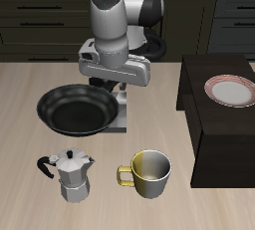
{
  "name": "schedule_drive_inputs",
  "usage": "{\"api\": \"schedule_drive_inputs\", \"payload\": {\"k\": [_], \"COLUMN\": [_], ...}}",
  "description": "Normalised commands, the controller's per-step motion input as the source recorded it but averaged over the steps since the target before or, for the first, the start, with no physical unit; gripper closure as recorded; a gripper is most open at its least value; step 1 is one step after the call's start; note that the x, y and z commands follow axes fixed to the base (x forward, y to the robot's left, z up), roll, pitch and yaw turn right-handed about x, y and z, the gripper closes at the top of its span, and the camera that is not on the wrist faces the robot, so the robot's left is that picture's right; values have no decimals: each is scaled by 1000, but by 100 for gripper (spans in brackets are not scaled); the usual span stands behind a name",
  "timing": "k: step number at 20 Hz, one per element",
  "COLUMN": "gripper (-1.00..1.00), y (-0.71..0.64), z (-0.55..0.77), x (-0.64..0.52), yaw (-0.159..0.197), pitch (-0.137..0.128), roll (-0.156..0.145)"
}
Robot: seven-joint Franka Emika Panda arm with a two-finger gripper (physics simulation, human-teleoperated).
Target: Place the frying pan on the top layer of the shelf and place the moka pot on the stove
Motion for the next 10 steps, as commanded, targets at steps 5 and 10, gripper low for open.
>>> {"api": "schedule_drive_inputs", "payload": {"k": [5,10], "gripper": [100,100], "y": [-22,-21], "z": [110,123], "x": [175,33], "yaw": [153,139], "pitch": [16,-41], "roll": [11,-21]}}
